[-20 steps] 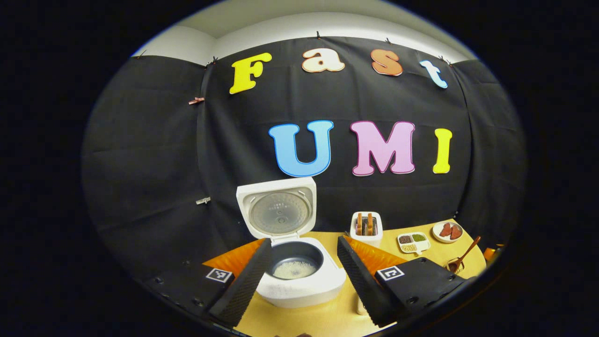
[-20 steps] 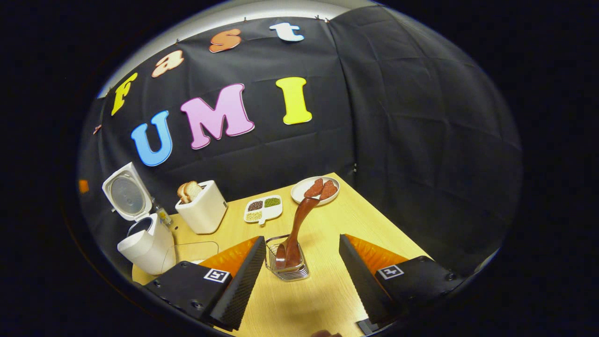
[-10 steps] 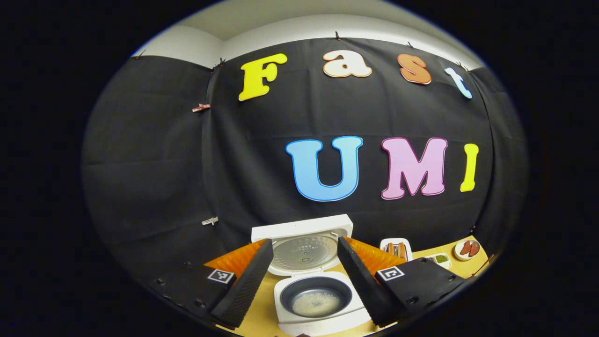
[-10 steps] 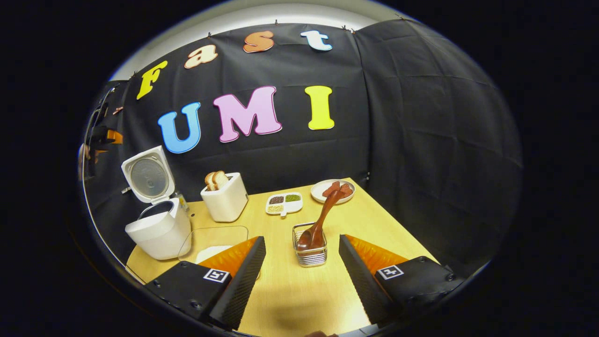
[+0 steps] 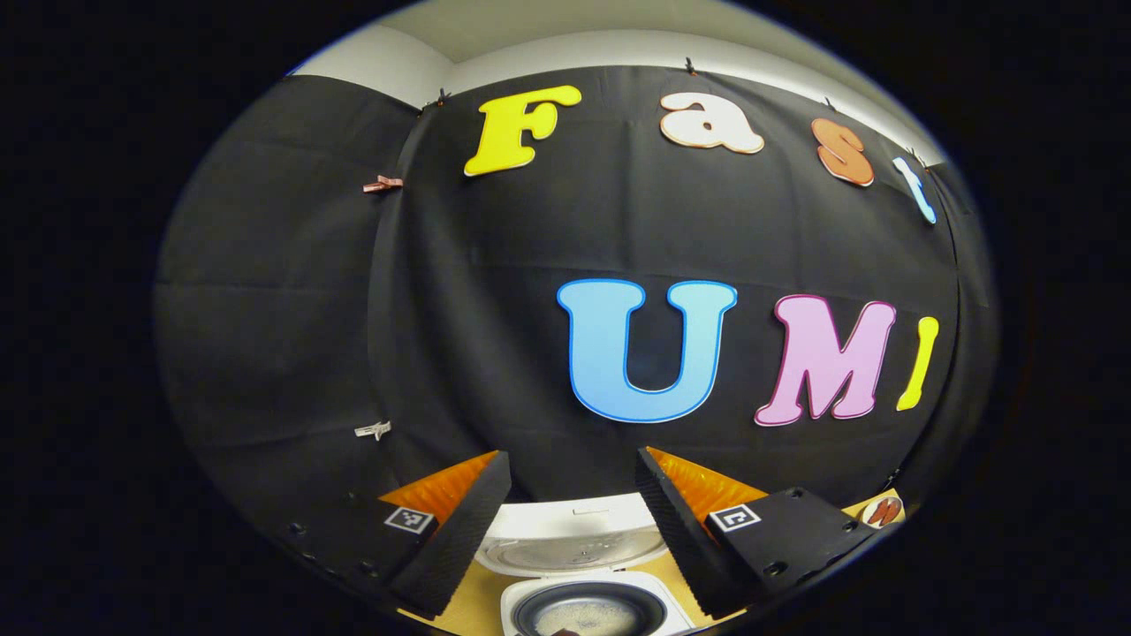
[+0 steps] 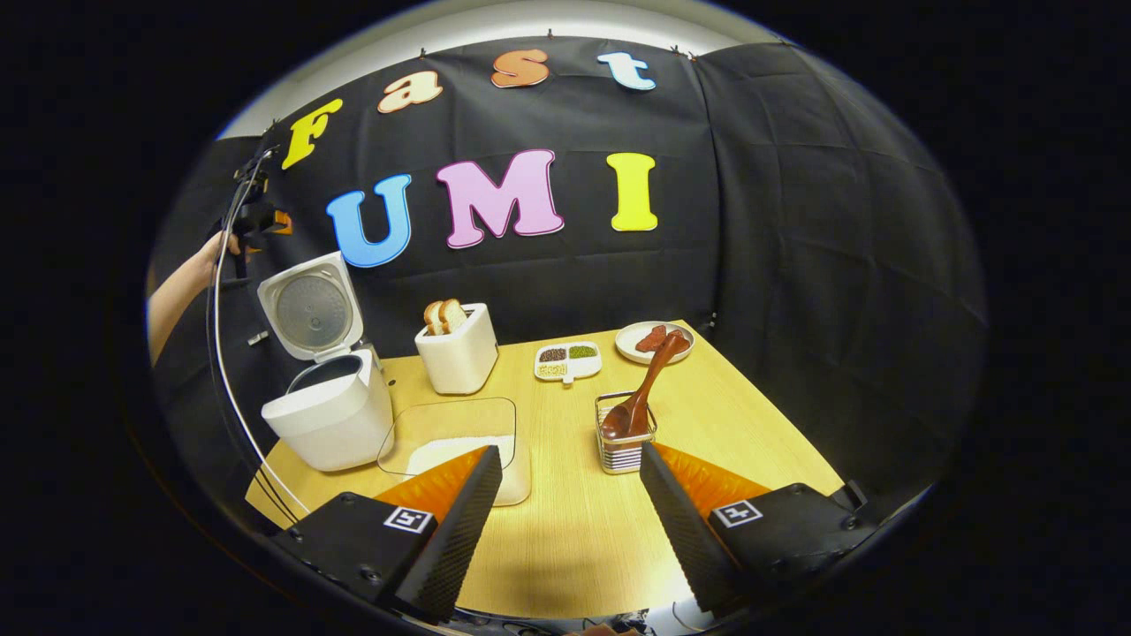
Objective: Close the left gripper, press the button to open the rice cooker; take a wooden spoon from the chopstick holder with the right hand, scoop a spoonful of rice and pour it into the rice cooker, then put the wooden spoon back into the chopstick holder.
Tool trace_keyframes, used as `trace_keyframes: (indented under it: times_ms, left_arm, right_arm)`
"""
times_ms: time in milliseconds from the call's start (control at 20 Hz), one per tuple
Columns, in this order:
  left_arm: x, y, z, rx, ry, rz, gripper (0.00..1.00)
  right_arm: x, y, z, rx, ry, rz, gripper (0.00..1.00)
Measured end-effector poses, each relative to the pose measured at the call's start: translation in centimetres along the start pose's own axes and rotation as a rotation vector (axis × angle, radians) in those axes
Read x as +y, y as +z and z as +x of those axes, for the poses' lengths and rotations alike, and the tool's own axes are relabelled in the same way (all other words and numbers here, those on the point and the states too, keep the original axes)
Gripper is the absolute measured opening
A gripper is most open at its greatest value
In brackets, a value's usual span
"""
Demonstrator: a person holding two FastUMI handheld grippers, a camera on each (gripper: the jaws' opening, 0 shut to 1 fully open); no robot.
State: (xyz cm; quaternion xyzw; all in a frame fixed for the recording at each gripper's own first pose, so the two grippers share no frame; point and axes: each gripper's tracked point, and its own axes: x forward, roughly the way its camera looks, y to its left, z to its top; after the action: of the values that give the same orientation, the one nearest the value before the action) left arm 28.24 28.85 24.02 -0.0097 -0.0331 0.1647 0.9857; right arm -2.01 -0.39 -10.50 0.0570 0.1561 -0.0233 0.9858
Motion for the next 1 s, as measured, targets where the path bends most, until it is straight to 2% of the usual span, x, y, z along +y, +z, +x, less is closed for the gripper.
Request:
trace_keyframes:
  times_ms: [250,350,450,650,1000]
  left_arm:
    - [0.1,-3.9,4.7,0.117,0.019,-0.001,0.97]
    - [0.4,-6.1,5.3,0.182,0.034,0.008,0.98]
    - [0.7,-6.5,5.7,0.189,0.042,-0.016,1.0]
    - [0.6,-7.0,4.5,0.238,0.05,-0.004,0.99]
    - [-0.6,-9.7,-1.7,0.347,0.055,-0.033,0.99]
  right_arm:
    - [1.3,0.1,-0.7,-0.012,0.024,-0.024,0.99]
    - [1.7,-0.5,-0.5,0.003,0.036,-0.04,0.98]
    - [2.0,-0.7,-0.3,0.009,0.045,-0.042,0.99]
    - [1.9,-1.3,0.5,0.034,0.057,-0.034,0.99]
    - [1.2,-0.6,2.1,0.03,0.085,-0.003,0.98]
